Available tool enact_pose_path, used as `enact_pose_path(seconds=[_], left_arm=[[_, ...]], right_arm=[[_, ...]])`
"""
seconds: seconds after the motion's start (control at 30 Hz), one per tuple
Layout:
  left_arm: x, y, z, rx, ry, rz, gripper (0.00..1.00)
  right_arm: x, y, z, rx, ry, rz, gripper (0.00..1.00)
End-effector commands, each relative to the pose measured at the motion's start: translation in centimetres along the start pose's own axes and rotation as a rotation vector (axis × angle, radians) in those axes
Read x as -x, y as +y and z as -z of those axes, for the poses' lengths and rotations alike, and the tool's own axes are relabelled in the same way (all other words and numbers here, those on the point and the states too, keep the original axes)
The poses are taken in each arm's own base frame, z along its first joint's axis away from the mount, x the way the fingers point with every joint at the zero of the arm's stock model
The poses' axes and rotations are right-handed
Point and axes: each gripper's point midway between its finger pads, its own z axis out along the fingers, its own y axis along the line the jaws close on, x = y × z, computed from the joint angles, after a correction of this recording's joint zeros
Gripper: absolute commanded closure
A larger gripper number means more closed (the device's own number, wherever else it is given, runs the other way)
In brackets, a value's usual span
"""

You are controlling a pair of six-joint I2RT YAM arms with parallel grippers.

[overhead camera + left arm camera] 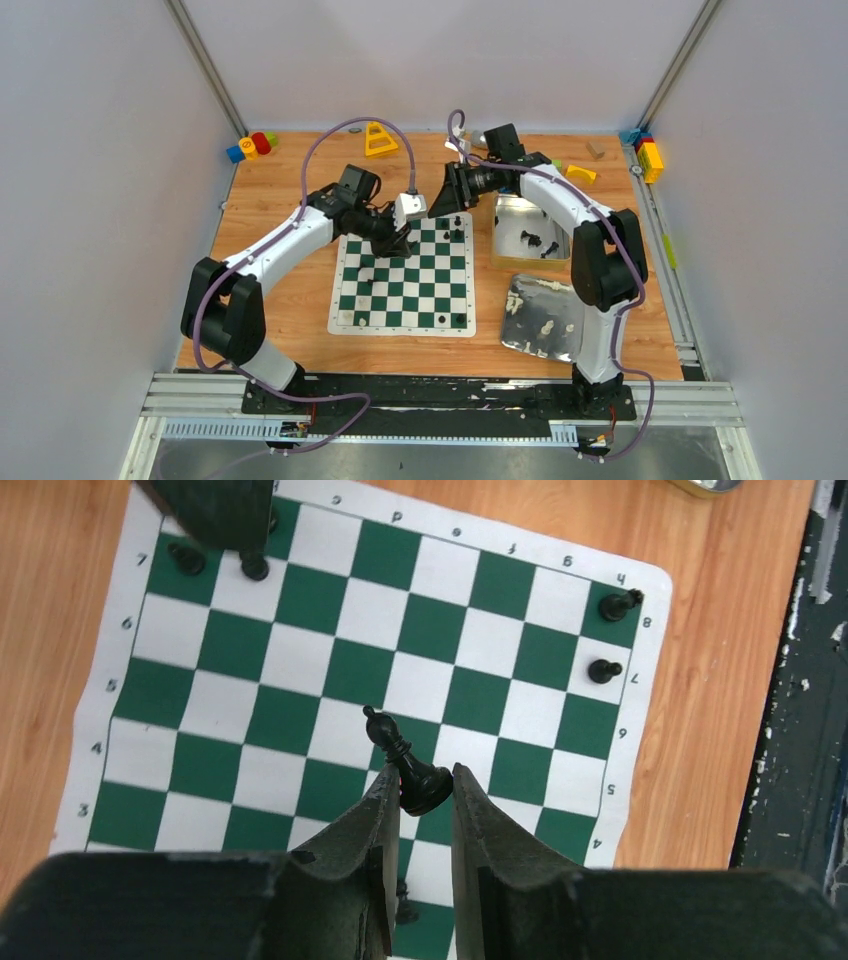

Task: Set up the chess pieces on the board
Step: Place the chess piece on the chessboard.

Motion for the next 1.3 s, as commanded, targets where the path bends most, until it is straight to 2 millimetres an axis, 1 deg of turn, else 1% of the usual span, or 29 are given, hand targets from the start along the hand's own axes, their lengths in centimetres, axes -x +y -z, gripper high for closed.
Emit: enact_pose_path(seconds=[0.0,0.1,0.37,0.47,0.7,0.77,1.03,1.17,1.27], left_arm=[[2.8,-1.5,0.1,-0.034,-0.098,-0.131,0.82],[3.3,-2.0,-0.1,-0.036,-0.108,-0.156,0.82],[3.5,-2.0,-0.1,-0.013,-0.122,-0.182,0.81],[3.7,-2.0,-0.1,-0.006,-0.131,-0.192,0.81],[3.8,-2.1,0.0,-0.001,-0.137,-0.198,0.81],[3.9,-2.1,0.0,0.002,-0.141,-0.199,0.81],[3.8,-2.1,0.0,0.002,-0.141,-0.197,0.81],[3.7,-2.1,-0.1,0.000,-0.138,-0.196,0.80],[3.6,-2.0,-0.2,0.002,-0.135,-0.194,0.75]], right_arm=[[-1.1,2.7,-0.9,0.196,0.038,-0.026,0.52],[-2.1,2.9,-1.5,0.222,0.064,-0.039,0.51],[-3.9,3.2,-2.4,0.288,0.110,-0.085,0.46],[-4.3,3.5,-2.8,0.311,0.124,-0.089,0.47],[-4.8,4.2,-3.4,0.345,0.146,-0.092,0.51],[-4.9,4.2,-3.6,0.353,0.151,-0.098,0.53],[-4.9,4.7,-3.7,0.376,0.158,-0.097,0.69],[-4.8,4.7,-3.7,0.375,0.157,-0.098,0.82],[-4.8,4.6,-3.7,0.371,0.157,-0.096,0.91]])
